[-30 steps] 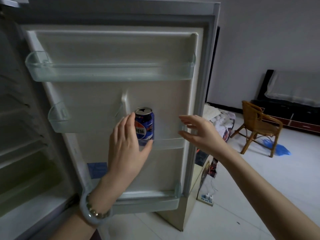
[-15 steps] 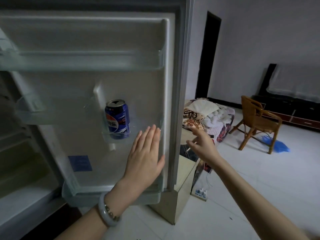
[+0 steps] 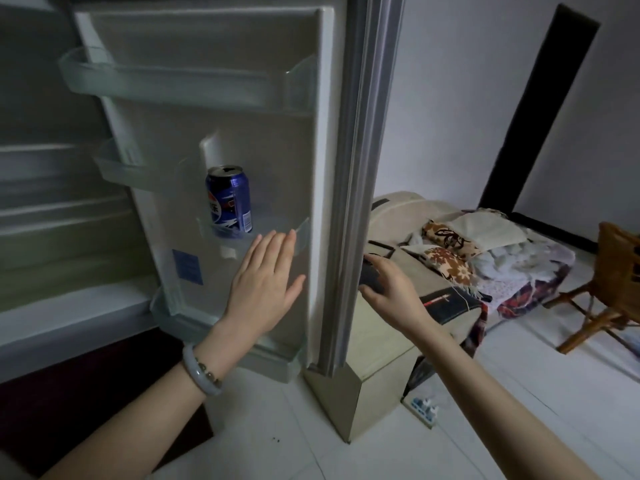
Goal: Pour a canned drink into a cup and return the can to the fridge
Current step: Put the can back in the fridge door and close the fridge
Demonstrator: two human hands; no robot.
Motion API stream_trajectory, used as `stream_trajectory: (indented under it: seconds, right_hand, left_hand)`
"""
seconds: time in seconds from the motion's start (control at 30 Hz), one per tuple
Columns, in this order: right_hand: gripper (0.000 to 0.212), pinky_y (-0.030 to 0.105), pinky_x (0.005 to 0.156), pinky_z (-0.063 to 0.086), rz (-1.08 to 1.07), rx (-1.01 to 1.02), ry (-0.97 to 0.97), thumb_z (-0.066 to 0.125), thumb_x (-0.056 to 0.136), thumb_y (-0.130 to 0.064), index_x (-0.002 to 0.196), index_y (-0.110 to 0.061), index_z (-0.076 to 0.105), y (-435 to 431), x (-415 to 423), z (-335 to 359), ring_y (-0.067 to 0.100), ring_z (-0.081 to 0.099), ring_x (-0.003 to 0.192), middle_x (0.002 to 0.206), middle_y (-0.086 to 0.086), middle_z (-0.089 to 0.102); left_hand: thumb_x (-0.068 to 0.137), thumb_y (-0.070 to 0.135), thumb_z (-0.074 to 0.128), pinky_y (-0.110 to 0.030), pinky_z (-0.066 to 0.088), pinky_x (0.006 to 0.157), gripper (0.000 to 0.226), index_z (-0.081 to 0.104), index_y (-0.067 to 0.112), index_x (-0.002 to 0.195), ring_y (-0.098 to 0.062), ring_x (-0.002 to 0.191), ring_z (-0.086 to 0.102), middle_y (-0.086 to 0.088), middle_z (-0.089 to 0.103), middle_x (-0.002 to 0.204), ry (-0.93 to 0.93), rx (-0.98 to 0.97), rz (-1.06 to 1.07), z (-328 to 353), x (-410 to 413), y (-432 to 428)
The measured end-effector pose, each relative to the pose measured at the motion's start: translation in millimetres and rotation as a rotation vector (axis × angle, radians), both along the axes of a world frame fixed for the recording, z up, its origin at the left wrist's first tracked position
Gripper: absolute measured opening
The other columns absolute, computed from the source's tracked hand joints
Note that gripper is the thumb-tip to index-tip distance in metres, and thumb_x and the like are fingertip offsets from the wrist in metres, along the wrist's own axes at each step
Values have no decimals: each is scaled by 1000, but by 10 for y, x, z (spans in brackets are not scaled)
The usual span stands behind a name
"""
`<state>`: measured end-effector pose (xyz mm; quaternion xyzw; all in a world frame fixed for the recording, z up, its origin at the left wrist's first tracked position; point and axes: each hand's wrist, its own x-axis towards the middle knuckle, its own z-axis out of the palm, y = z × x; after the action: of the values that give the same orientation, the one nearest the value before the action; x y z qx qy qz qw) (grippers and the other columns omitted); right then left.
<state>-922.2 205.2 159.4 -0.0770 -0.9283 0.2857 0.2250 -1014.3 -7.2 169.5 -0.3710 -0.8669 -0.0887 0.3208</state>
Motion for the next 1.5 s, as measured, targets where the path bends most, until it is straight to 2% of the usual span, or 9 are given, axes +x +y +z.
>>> stream_trajectory:
  seconds: [0.3,0.4,0.57,0.67,0.8,1.07,1.3,1.43,1.5]
  right_hand:
    - [68,40,114,28,96,-62,75,59,90,-22,147,-12,23,-168,47,-52,16,27,140,151,6,32]
    - [64,34,115,26,181,-58,75,58,90,-23,146,-11,29,-289,6,-109,16,30,139,150,6,35]
    - [55,26,108,31,358,12,130,59,89,-27,139,-11,40,-678,15,-152,14,40,131,142,4,45]
    - [51,34,105,40,484,13,152,57,89,-29,136,-11,43,-954,68,-162,12,45,124,135,3,50]
    - [60,38,111,33,651,60,149,48,90,-39,142,-12,35,-1248,130,-157,13,34,136,147,3,40]
    - [58,30,115,23,921,217,248,52,90,-20,143,-6,33,-1981,1,-207,16,26,140,151,7,29]
    - [65,21,115,6,1039,411,305,52,89,-22,147,-10,26,-2799,-343,-250,15,13,144,155,6,20]
    - [66,32,116,17,1058,448,341,56,85,-18,145,-7,30,-3315,-532,-263,22,18,143,153,12,26]
    - [67,37,114,23,1057,466,363,58,83,-15,144,-5,32,-3584,-633,-281,27,23,142,151,15,29]
  left_hand:
    - [86,22,66,-45,28,111,64,38,-3,138,-37,126,46,-24,49,133,33,92,94,-95,245,-528]
    - [91,29,50,-47,31,110,59,35,-2,139,-36,130,41,-24,46,136,20,130,139,-125,373,-756]
    - [91,26,59,-42,21,113,68,26,1,144,-33,137,30,-23,29,149,-21,197,257,-257,691,-1125]
    - [93,28,50,-42,22,115,57,32,2,141,-29,137,30,-20,33,147,101,136,195,-302,932,-1312]
    - [91,22,52,-40,27,114,51,40,4,138,-24,136,34,-13,38,143,185,125,100,-307,1176,-1455]
    - [90,25,52,-37,29,113,52,40,2,135,-21,134,36,-11,42,141,63,231,223,-368,1451,-1793]
    - [91,42,41,-31,19,110,64,19,15,144,-13,139,22,-3,22,151,-159,431,463,-383,1469,-2395]
    - [90,50,39,-16,12,111,68,13,20,146,-6,142,15,2,15,155,-220,571,497,-398,1317,-2832]
    - [91,48,42,-17,15,113,67,14,23,146,-3,142,16,4,16,155,-232,653,512,-400,1204,-3071]
